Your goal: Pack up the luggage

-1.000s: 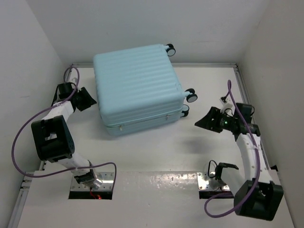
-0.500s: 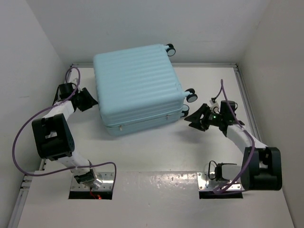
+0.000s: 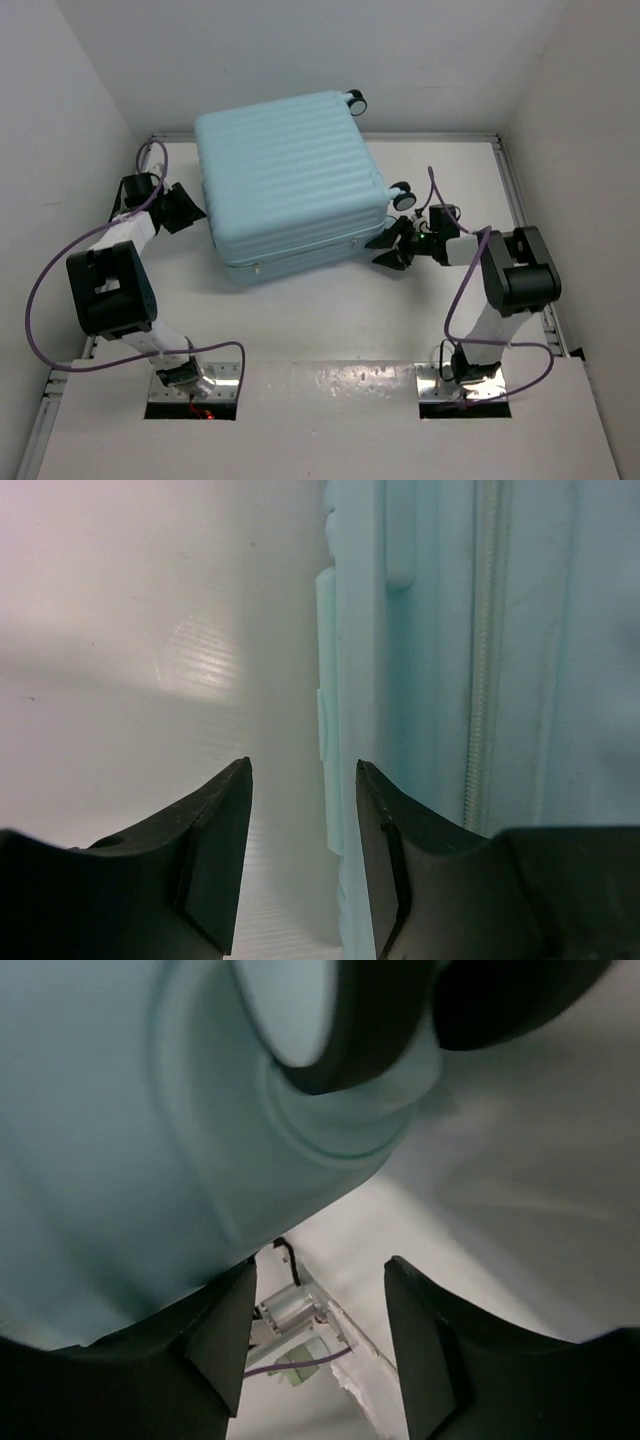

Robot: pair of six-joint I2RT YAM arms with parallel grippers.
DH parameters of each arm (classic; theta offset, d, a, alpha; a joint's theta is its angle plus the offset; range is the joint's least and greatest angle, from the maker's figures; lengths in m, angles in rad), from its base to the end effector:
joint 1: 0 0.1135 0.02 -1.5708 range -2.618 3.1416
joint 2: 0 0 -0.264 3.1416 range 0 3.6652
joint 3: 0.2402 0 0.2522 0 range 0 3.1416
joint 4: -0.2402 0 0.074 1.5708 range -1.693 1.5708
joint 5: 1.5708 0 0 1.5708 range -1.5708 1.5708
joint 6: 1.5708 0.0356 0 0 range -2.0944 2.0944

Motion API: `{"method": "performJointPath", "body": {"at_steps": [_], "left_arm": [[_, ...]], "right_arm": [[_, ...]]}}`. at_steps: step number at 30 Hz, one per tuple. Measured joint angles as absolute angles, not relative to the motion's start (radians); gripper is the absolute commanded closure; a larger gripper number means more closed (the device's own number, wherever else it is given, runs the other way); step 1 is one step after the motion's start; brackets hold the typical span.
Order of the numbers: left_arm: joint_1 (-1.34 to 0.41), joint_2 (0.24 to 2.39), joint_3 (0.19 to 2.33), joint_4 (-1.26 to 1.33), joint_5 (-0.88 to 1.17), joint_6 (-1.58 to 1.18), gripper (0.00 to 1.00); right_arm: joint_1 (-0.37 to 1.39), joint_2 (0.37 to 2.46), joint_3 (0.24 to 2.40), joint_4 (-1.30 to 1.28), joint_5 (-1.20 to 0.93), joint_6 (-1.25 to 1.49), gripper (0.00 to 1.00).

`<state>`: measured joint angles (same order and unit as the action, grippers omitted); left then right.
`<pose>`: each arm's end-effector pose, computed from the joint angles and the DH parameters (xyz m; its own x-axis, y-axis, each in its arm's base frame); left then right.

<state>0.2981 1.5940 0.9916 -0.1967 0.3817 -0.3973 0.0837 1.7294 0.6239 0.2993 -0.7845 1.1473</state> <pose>0.3257 0.0862 0.2113 -0.6224 -0.5669 -0.5397 -0.2875 0.8069 -0.5160 0.2908 0.0496 0.1106 -0.7937 0.5809 0.1803 0.4310 0.3280 0.8406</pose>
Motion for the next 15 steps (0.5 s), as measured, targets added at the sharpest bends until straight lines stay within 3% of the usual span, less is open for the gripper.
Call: {"method": "performJointPath", "body": {"at_steps": [15], "left_arm": [[0.273, 1.590, 1.047, -0.194, 0.389, -0.427, 0.51]], "right_arm": [[0.162, 1.963, 0.883, 0.418, -0.729, 1.250, 0.46]]}}
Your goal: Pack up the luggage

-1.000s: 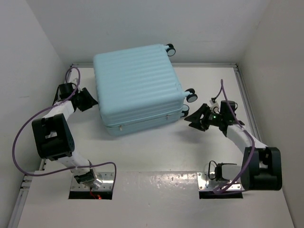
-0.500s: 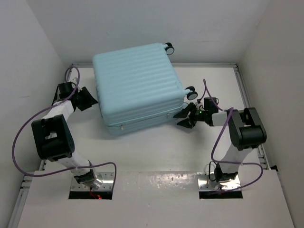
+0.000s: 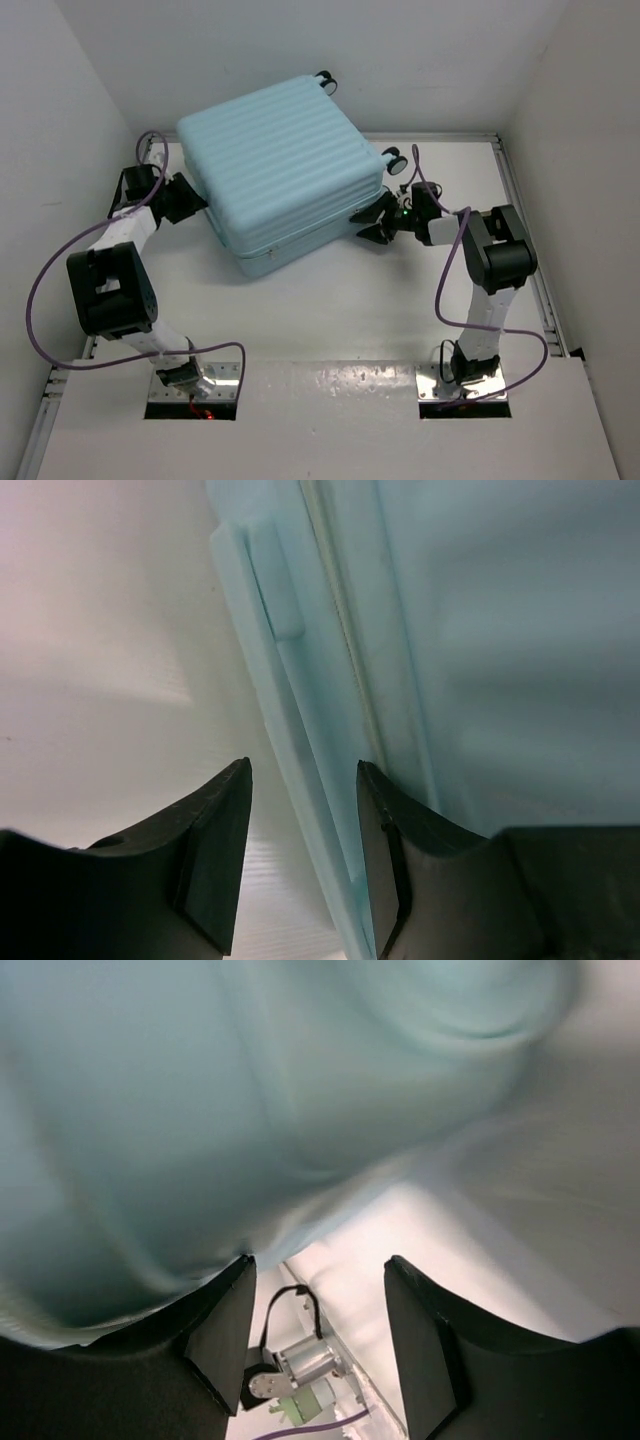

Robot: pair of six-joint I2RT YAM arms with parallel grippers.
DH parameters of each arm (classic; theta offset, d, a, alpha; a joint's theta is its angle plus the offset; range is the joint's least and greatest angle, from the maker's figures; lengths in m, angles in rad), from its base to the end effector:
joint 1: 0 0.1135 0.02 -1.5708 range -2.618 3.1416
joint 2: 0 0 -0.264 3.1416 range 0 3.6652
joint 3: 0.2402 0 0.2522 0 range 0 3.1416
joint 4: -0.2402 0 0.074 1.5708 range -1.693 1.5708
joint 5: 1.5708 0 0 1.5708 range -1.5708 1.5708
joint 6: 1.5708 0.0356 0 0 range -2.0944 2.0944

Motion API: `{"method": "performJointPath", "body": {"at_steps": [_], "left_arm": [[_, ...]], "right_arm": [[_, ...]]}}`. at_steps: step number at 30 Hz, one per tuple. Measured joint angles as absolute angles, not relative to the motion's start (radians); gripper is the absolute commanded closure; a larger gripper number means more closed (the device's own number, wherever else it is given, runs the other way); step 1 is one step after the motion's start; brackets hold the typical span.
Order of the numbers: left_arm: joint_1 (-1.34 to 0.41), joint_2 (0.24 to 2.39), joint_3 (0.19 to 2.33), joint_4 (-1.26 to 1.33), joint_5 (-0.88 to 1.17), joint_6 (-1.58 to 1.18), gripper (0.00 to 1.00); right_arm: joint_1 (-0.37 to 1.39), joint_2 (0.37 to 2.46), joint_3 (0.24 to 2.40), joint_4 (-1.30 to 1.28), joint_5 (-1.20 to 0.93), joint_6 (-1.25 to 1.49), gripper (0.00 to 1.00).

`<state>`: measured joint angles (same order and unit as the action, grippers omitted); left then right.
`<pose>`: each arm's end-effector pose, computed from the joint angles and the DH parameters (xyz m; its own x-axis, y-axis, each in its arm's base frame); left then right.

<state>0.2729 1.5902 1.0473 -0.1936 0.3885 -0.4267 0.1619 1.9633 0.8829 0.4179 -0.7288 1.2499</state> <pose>0.3359 0.0800 0.2304 -0.5975 -0.5650 -0.5691 -0.2488 0.8052 -0.5382 0.3599 0.0828 0.1077 -0.7973 0.5871 0.1400 0.3747 0.2996 0.8774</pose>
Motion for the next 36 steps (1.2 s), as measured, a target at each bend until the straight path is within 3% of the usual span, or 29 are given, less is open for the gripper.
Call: {"method": "performJointPath", "body": {"at_steps": [8, 12, 20, 23, 25, 28, 36], "left_arm": [[0.229, 1.708, 1.084, -0.190, 0.297, -0.455, 0.63], [0.230, 1.729, 1.103, -0.202, 0.288, -0.486, 0.63], [0.236, 1.797, 1.168, -0.245, 0.258, -0.566, 0.64], [0.235, 1.801, 1.174, -0.251, 0.255, -0.582, 0.73], [0.234, 1.800, 1.174, -0.245, 0.265, -0.592, 0.86], [0.230, 1.798, 1.173, -0.241, 0.265, -0.599, 0.96], [0.228, 1.794, 1.162, -0.226, 0.268, -0.599, 1.00]], "right_arm": [[0.177, 1.965, 0.897, 0.434, -0.738, 1.248, 0.46], [0.150, 1.941, 0.890, 0.410, -0.742, 1.199, 0.46], [0.008, 1.665, 0.818, 0.259, -0.710, 0.893, 0.44], [0.004, 1.592, 0.804, 0.214, -0.686, 0.754, 0.44], [0.023, 1.567, 0.800, 0.204, -0.665, 0.672, 0.44], [0.072, 1.558, 0.798, 0.211, -0.632, 0.568, 0.44], [0.221, 1.573, 0.780, 0.331, -0.566, 0.364, 0.44]]}}
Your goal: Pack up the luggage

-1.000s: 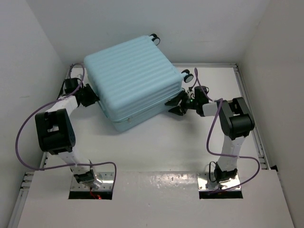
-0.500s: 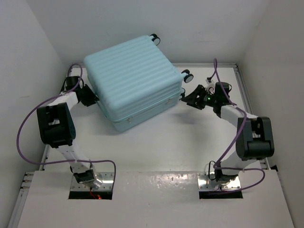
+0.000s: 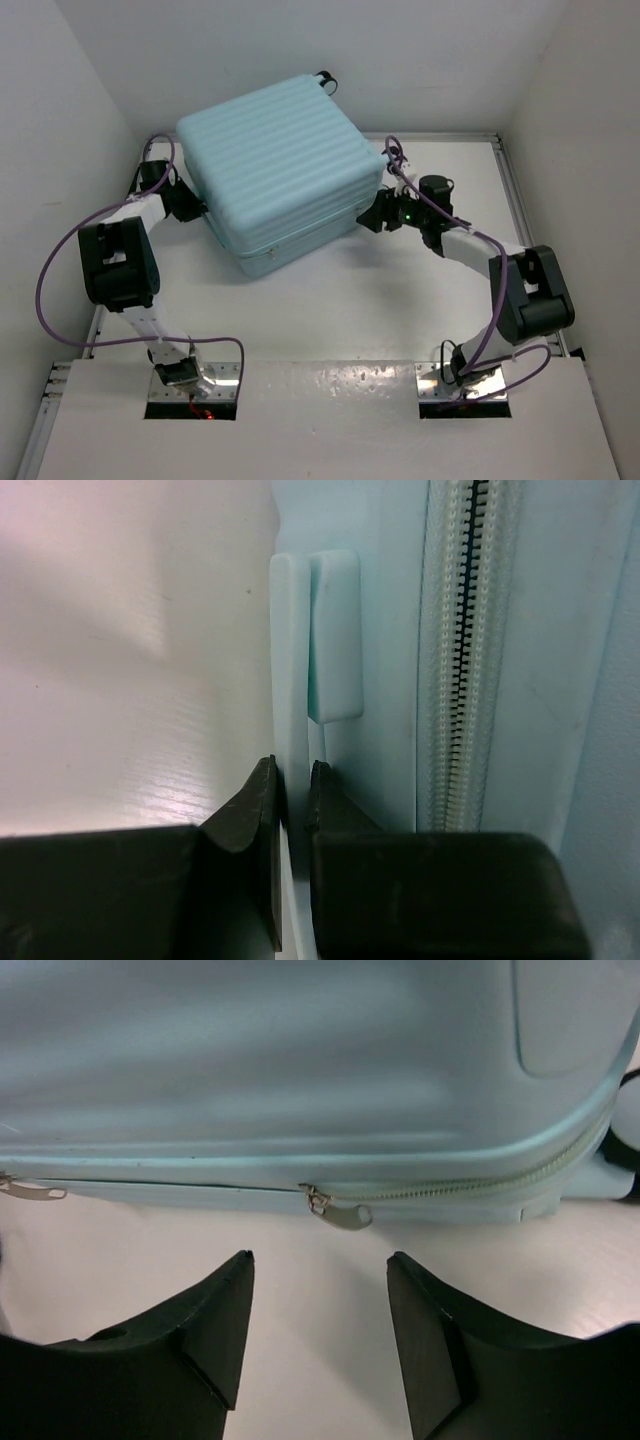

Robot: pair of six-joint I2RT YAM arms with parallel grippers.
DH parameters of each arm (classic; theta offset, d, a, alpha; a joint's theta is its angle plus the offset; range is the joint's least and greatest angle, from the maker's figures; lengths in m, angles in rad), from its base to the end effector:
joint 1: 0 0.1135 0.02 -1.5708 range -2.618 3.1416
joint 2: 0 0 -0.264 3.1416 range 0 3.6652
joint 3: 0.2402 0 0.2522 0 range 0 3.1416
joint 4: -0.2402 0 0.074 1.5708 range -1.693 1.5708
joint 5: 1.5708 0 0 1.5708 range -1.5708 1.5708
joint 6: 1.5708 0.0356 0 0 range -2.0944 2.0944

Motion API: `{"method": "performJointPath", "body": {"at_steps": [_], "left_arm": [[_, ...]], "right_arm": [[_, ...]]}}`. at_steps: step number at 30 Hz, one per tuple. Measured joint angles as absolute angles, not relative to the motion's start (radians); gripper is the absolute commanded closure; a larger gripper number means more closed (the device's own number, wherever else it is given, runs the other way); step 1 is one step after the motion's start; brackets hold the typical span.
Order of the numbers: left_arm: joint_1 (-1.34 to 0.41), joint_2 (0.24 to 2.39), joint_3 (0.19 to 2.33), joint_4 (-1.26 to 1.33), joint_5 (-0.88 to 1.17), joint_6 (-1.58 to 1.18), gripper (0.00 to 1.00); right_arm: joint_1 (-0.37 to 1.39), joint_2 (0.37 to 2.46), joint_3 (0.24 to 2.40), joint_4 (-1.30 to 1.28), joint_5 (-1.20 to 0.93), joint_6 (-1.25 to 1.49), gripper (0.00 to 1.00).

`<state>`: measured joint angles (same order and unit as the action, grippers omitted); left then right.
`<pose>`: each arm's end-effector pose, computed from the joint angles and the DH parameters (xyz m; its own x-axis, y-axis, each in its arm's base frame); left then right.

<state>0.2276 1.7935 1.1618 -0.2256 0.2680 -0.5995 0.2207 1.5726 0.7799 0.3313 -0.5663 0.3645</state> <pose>0.3746 0.0771 0.1928 -0.5806 -0.6930 -0.4274 -0.4558 0.7116 -0.5346 0.3162 0.0905 0.1988 -0.6388 0.1650 -0.7515 -0.4557 0.7058 0.5424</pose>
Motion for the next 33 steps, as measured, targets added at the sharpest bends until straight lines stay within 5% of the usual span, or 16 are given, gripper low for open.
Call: {"method": "performJointPath", "body": {"at_steps": [9, 21, 33], "left_arm": [[0.228, 1.792, 1.160, -0.223, 0.268, -0.599, 1.00], [0.224, 1.791, 1.158, -0.220, 0.265, -0.595, 1.00], [0.224, 1.790, 1.155, -0.215, 0.265, -0.595, 1.00]], "right_arm": [[0.279, 1.634, 0.780, 0.469, -0.484, 0.281, 0.48], [0.323, 1.705, 0.772, 0.529, -0.374, 0.262, 0.75], [0.351, 1.712, 0.736, 0.606, -0.299, 0.287, 0.75]]}}
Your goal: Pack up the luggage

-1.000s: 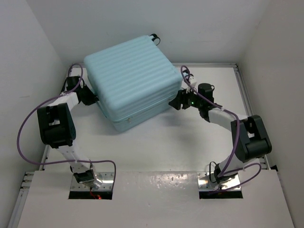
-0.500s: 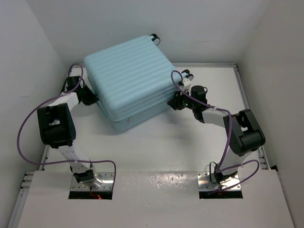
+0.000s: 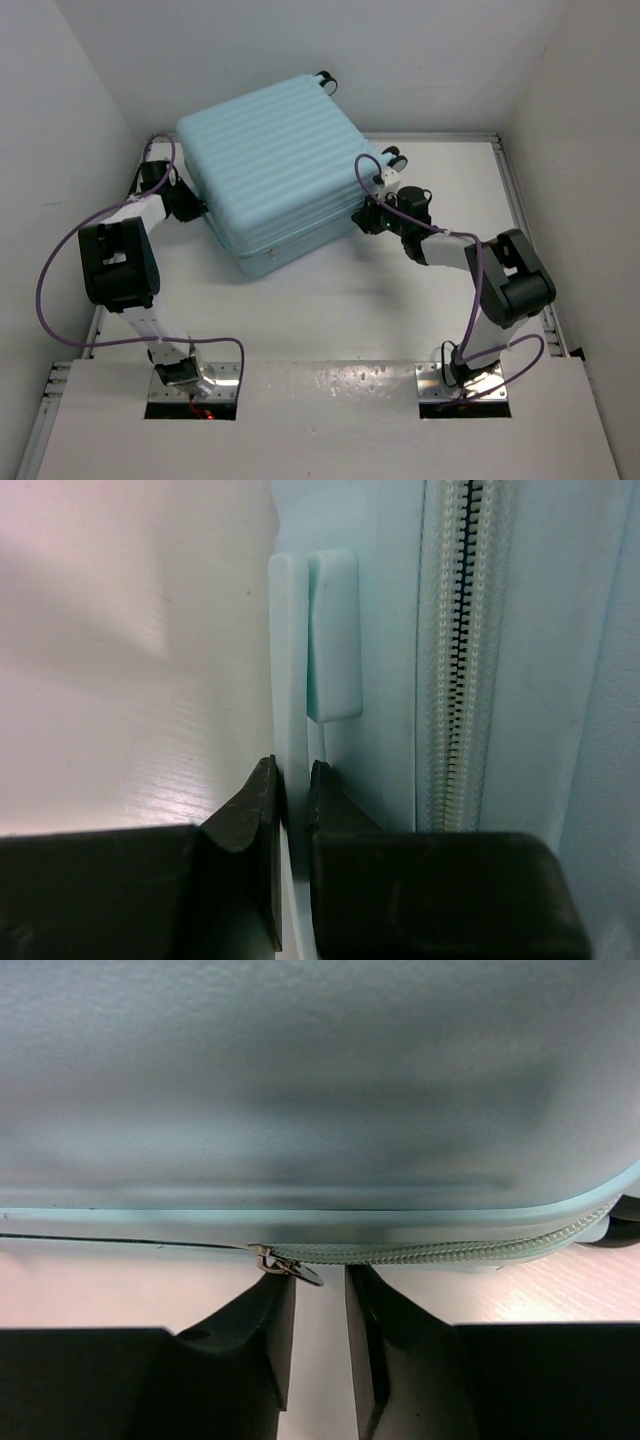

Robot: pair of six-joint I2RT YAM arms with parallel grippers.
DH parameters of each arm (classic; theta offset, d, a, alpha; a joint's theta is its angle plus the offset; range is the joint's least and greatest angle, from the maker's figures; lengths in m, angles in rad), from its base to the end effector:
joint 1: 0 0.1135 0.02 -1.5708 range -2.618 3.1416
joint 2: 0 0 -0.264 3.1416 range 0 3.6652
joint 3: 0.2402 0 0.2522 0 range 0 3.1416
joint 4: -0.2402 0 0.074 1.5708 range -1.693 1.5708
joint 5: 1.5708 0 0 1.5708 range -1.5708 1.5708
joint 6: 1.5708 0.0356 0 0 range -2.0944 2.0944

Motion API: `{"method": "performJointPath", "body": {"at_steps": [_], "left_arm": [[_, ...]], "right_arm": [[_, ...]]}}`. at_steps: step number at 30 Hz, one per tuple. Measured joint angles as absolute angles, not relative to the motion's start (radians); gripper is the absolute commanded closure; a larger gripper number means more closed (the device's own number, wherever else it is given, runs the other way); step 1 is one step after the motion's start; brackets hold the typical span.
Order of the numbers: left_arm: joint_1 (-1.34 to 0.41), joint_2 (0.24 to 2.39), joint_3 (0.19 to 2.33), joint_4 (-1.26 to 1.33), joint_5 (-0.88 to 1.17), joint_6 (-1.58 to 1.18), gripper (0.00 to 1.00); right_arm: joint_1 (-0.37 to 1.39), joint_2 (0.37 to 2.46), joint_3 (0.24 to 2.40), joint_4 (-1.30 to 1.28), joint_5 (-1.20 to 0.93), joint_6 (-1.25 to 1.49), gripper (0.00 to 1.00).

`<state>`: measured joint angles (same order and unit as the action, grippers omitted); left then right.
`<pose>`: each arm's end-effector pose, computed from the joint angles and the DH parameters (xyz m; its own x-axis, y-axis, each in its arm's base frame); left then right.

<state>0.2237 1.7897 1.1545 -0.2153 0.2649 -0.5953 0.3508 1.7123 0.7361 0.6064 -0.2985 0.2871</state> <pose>0.3741 0.0756 0.1927 -0.5812 -0.6872 -0.4358 -0.4488 0.7174 -0.5328 0.3203 0.1283 0.1665 -0.4914 0.1084 -0.8641 -0.4659 0.8056 0.3660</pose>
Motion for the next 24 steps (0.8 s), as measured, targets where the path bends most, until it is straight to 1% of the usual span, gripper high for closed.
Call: {"method": "performJointPath", "body": {"at_steps": [2, 3, 6, 15, 19, 24], "left_arm": [[0.224, 1.790, 1.155, -0.215, 0.265, -0.595, 1.00], [0.224, 1.790, 1.155, -0.215, 0.266, -0.595, 1.00], [0.224, 1.790, 1.155, -0.215, 0.269, -0.595, 1.00], [0.265, 1.814, 1.187, -0.253, 0.323, -0.566, 1.00], [0.290, 1.885, 1.304, -0.379, 0.378, -0.518, 1.00], [0.299, 1.969, 1.445, -0.478, 0.385, -0.458, 1.00]], "right_arm": [[0.357, 1.712, 0.735, 0.609, -0.292, 0.287, 0.80], [0.359, 1.712, 0.735, 0.609, -0.290, 0.287, 0.87], [0.364, 1.708, 0.734, 0.609, -0.290, 0.283, 1.00], [0.337, 1.699, 0.727, 0.608, -0.273, 0.289, 1.00], [0.288, 1.699, 0.728, 0.606, -0.273, 0.297, 1.00], [0.249, 1.699, 0.733, 0.602, -0.273, 0.299, 1.00]]}}
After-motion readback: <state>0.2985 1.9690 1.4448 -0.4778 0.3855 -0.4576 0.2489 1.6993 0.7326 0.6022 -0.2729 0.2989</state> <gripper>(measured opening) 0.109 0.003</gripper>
